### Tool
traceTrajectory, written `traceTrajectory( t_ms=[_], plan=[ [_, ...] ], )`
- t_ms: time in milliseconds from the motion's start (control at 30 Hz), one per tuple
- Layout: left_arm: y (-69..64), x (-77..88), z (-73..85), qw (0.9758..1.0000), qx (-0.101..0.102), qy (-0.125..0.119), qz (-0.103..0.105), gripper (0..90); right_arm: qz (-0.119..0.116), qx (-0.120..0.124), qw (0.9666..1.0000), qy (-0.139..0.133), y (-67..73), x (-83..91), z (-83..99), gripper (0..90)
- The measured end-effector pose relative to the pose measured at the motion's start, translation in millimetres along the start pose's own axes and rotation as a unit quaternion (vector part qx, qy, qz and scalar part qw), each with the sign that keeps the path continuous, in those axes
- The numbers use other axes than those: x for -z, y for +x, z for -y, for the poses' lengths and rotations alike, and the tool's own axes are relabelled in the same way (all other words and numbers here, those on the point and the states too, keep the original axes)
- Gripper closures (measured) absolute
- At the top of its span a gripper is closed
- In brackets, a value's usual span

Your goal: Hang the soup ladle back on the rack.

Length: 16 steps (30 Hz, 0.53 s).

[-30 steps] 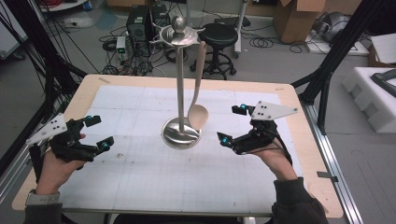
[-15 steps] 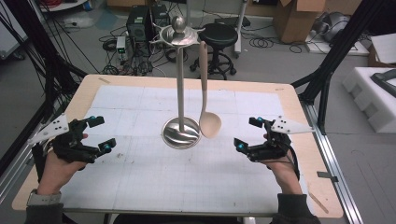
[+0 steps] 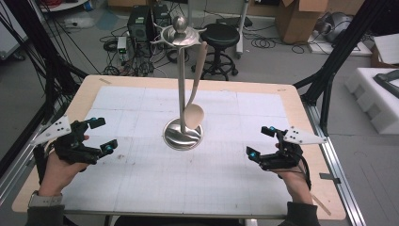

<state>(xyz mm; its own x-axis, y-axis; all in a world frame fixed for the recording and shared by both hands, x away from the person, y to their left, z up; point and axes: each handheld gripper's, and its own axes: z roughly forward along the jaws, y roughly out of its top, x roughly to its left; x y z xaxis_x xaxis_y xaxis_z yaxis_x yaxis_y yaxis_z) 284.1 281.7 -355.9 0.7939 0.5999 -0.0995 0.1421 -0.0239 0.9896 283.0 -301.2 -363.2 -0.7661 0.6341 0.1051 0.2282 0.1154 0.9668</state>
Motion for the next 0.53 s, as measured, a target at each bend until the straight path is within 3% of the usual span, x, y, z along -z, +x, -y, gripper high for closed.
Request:
traceTrajectory(
  t_ms=[300,533],
  plan=[
    [1.4,-6.2,6.9,0.9999,0.001,0.013,-0.007,2.2,0.005,-0.016,0.9997,-0.017,-20.6,20.1,17.6,1.3],
    [0.4,-8.6,8.1,0.9998,-0.004,0.013,-0.013,2.2,0.005,-0.017,0.9997,-0.018,-22.5,22.1,22.3,1.3]
  ],
)
